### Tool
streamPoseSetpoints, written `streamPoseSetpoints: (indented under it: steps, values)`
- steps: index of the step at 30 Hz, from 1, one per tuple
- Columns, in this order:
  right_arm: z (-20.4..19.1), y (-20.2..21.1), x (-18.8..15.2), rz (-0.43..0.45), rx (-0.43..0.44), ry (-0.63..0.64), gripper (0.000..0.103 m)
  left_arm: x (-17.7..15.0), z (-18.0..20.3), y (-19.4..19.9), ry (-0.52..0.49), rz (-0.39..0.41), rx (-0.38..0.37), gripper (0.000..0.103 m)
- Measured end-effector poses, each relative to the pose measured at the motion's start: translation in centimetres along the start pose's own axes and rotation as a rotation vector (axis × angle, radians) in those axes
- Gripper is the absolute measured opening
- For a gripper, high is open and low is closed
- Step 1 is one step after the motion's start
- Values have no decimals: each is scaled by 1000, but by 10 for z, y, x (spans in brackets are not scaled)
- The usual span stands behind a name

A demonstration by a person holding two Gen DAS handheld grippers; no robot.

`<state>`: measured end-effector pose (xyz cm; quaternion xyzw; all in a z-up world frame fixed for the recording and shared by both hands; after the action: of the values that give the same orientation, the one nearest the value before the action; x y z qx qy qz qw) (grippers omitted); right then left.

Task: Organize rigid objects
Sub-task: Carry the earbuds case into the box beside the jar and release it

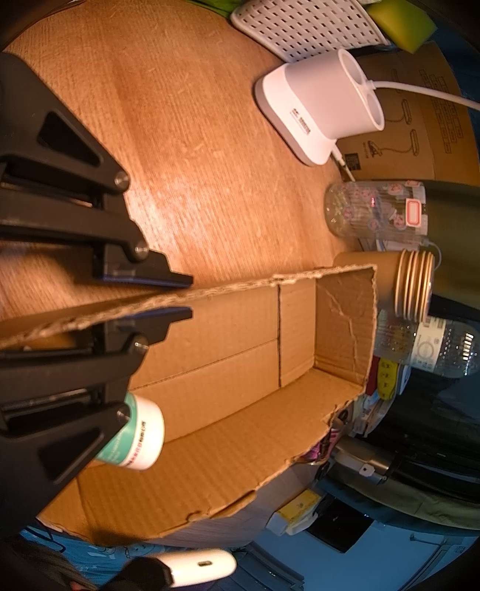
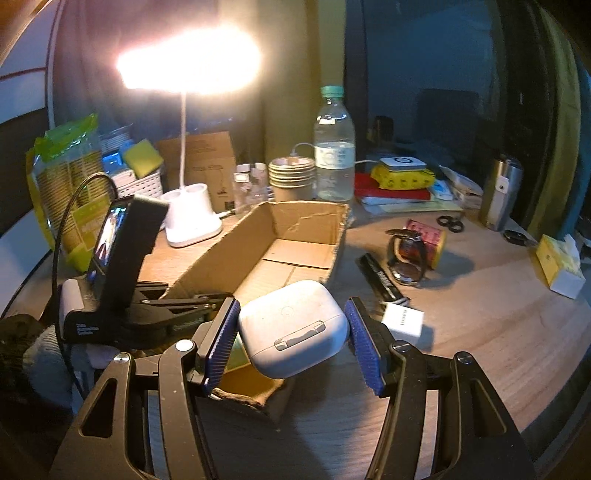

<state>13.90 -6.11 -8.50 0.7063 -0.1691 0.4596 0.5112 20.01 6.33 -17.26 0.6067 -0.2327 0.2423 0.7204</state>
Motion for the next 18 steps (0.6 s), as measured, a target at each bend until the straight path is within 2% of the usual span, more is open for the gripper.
streamPoseSetpoints:
  steps: [18]
  values:
    - [-20, -19, -8, -46, 62, 12, 62, 0, 0, 0, 0, 0, 0, 11]
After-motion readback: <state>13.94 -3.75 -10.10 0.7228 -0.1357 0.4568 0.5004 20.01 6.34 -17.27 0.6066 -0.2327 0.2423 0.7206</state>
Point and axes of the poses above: each gripper's, at about its wrist camera, not at the fingertips, and y roughly against the way its jaws point, z to its right, x to its top, the point moved 8 cm from there along -y, roughly the way its jaws point, and after that the axes turned 4 degrees about -y, right-handed, at the moved point
